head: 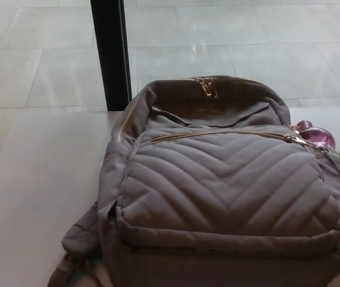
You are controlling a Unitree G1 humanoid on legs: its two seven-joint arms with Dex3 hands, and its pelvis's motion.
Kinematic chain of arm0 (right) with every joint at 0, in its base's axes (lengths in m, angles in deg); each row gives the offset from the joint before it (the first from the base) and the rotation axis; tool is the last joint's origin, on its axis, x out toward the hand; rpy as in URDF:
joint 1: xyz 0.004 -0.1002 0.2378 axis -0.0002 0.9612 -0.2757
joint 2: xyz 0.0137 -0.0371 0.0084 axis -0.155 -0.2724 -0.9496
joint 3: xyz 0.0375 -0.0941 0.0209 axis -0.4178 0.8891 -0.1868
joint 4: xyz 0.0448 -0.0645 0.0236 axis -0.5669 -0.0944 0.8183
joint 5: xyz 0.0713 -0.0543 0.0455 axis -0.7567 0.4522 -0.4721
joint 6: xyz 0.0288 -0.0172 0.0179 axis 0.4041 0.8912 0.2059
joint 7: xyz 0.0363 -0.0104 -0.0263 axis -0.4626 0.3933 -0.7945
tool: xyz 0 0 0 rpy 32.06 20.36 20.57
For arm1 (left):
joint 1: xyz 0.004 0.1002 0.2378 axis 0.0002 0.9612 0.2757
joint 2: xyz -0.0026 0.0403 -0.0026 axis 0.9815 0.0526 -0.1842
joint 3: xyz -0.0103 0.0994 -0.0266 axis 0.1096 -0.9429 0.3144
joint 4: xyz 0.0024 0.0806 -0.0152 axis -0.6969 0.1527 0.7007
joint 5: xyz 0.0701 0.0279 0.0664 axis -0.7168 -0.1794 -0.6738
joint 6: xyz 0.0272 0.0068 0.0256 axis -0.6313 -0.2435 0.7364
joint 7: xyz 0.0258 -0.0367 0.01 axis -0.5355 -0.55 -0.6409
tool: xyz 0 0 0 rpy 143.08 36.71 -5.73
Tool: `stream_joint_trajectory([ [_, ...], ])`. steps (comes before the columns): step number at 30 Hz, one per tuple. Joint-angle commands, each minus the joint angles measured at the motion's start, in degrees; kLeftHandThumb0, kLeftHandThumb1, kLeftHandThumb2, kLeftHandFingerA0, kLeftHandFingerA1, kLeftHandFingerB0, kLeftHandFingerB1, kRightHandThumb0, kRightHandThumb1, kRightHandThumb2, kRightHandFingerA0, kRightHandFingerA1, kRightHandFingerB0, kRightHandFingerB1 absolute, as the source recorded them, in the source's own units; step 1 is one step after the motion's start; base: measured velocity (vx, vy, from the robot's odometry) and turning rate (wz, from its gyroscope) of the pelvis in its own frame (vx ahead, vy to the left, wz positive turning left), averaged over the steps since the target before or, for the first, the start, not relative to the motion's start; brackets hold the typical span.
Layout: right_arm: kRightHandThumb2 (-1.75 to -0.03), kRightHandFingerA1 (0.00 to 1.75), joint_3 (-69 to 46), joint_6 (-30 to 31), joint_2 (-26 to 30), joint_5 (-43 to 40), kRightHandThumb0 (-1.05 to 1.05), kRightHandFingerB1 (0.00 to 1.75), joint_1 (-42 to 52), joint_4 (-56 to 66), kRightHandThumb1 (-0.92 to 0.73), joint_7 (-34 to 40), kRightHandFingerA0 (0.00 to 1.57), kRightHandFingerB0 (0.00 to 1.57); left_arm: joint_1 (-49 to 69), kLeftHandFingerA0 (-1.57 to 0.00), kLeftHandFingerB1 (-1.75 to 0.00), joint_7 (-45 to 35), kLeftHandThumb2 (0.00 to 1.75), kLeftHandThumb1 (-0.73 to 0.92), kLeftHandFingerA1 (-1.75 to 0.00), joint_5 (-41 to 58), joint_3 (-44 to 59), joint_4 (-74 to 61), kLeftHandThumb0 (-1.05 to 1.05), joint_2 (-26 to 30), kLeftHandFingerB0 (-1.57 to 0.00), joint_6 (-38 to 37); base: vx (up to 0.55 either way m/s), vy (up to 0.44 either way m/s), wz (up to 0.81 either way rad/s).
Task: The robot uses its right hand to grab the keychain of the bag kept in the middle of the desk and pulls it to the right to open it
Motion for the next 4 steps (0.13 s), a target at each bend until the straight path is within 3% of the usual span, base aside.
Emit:
stream_joint_trajectory([
  [1,-0.86,0.73,-0.4,1.6,-2.4,-9.6,-0.59,0.53,0.8,-5.1,-0.44,-9.5,0.52,0.30,0.0,-0.63,-0.39,3.2,0.66,0.87,-0.49,-2.7,-1.9,0.1,-0.75,3.2,-0.42,-0.4,0.00,0.000,0.00],
  [2,-0.59,0.70,0.4,0.2,-2.4,-9.3,-0.65,0.44,1.3,-4.9,-0.59,-10.4,0.52,0.34,0.0,-0.63,-0.38,3.7,0.65,0.83,-0.50,-3.2,-2.4,0.3,-0.72,3.3,-0.42,-0.5,0.00,0.000,0.00],
  [4,-0.59,0.66,1.4,-0.4,-2.2,-8.9,-0.67,0.41,1.2,-4.9,-0.59,-10.4,0.58,0.38,-0.2,-0.61,-0.38,4.6,0.64,0.79,-0.50,-3.2,-2.6,0.6,-0.68,3.2,-0.42,-0.2,0.00,0.000,0.00],
])
